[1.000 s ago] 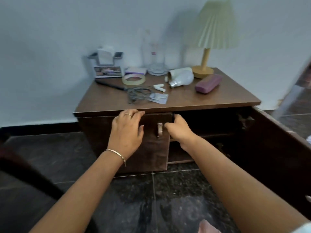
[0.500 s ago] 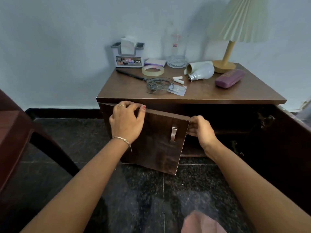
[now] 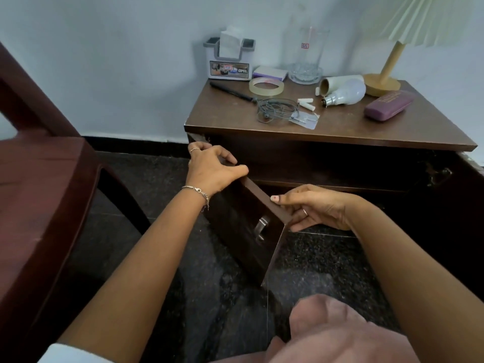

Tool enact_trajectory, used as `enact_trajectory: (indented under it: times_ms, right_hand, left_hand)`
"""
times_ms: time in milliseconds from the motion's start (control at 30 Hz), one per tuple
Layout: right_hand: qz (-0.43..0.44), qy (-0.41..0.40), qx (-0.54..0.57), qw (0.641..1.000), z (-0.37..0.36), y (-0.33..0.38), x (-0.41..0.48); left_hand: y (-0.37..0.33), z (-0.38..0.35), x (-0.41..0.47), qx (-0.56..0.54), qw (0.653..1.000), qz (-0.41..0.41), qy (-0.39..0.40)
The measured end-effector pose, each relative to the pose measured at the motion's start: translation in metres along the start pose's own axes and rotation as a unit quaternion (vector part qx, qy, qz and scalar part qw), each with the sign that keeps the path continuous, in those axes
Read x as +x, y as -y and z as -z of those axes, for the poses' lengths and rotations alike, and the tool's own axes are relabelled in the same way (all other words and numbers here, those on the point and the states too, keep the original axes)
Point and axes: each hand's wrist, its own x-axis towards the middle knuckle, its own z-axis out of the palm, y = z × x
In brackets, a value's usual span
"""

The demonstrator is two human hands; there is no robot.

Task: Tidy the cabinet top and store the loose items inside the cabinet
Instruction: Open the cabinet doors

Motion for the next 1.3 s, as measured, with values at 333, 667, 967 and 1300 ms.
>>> enact_trajectory:
  times_ms: [333, 667, 967, 1300]
  right_hand:
    - [-0.003, 0.153, 0.049, 0.987, -0.054, 0.02, 0.011]
    - [0.005, 0.132, 0.042, 0.99, -0.154, 0.046, 0.048]
    - [0.029, 0.085, 0.031, 0.995, -0.214, 0.067, 0.075]
    - [0.02, 0.071, -0.014, 0.997, -0.21, 0.07, 0.071]
  left_hand:
    - [0.006, 0.036, -0.013, 0.054, 0.996, 0.063, 0.021]
    - [0.021, 0.084, -0.015, 0.107, 0.985, 0.072, 0.114]
    - [0.015, 0.118, 0.0, 0.228, 0.953, 0.104, 0.17]
    - [0.013, 0.121, 0.003, 0.242, 0.942, 0.107, 0.206]
